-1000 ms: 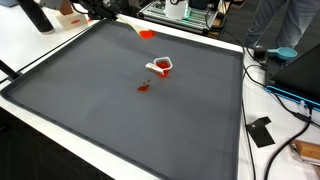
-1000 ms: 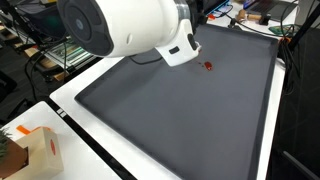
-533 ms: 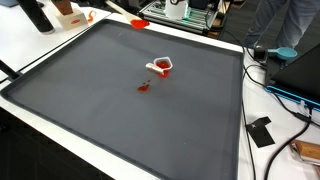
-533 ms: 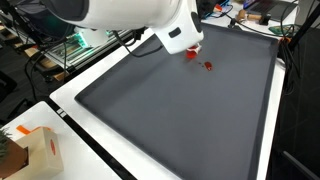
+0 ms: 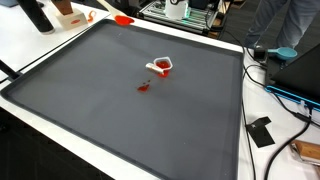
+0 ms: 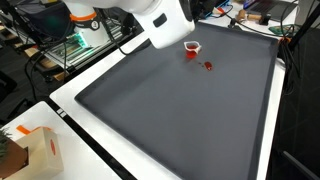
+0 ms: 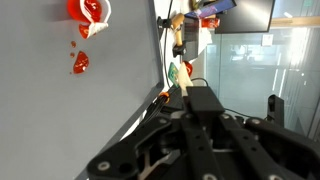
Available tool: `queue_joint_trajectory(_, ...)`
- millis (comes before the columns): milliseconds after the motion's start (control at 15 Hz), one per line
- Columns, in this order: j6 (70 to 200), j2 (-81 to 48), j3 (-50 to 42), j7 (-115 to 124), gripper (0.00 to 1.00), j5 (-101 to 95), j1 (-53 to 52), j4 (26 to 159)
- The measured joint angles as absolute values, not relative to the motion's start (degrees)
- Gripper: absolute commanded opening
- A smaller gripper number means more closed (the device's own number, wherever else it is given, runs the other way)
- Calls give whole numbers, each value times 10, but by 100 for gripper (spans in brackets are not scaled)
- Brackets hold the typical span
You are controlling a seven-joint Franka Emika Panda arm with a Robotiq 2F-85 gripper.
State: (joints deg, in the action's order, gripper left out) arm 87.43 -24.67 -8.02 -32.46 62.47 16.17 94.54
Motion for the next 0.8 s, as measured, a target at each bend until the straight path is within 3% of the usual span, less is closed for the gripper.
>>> queue_joint_trajectory(800,1025,-205,-81,-228,3,418,109,951)
